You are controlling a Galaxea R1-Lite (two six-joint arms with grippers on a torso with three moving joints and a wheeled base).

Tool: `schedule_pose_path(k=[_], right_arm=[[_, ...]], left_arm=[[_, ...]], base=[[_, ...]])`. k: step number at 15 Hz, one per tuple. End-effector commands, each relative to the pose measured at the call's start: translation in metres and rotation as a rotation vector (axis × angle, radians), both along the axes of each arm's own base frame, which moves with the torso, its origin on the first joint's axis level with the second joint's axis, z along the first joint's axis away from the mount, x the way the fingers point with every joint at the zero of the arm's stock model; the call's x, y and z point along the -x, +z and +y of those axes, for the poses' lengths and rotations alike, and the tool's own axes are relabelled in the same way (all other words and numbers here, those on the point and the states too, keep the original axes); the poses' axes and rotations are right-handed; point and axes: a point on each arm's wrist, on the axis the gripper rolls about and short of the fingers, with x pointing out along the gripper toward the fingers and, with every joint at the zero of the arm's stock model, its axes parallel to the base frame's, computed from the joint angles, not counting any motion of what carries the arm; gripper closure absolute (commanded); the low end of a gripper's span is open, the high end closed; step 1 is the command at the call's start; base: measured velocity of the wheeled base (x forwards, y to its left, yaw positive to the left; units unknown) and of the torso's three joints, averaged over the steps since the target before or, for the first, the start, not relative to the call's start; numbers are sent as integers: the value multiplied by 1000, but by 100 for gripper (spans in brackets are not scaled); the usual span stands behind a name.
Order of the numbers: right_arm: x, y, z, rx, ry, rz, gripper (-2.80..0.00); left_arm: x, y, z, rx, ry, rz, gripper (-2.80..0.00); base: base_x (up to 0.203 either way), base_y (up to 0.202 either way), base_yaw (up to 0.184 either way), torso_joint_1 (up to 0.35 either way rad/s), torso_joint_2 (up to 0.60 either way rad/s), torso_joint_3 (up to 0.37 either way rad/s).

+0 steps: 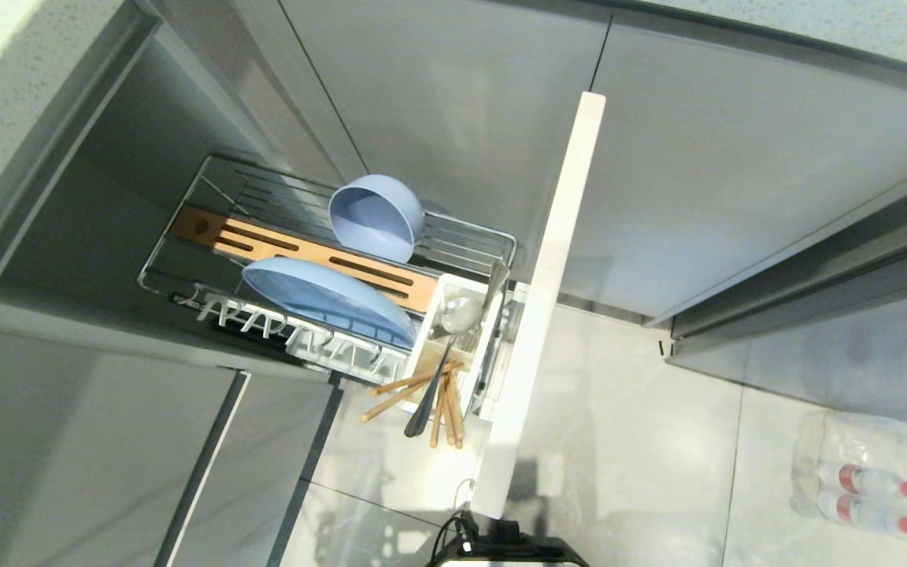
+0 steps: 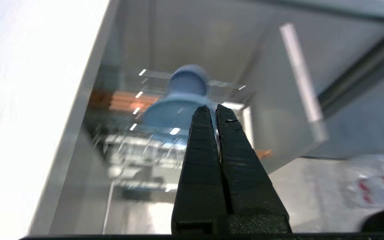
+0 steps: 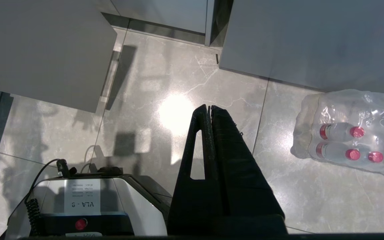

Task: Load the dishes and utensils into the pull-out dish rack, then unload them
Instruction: Take the plate out of the cupboard

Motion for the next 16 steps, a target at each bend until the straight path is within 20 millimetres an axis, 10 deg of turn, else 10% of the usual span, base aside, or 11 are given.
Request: schedule_pose_path(k=[1,10,13,16], right_arm=[[0,0,0,0,0,1,0],[0,0,0,0,0,0,0],[0,0,0,0,1,0,0],[0,0,0,0,0,1,0]], left_arm=[[-5,35,-2,-16,-28,18,0],[-50,202,-18,335,-15,15,0],[-63,215,-15,432,-133,164,0],[-64,200,-16,150,-312,256,0]], base=[[0,0,0,0,0,0],[0,0,0,0,0,0],[0,0,0,0,0,0],[0,0,0,0,0,0]])
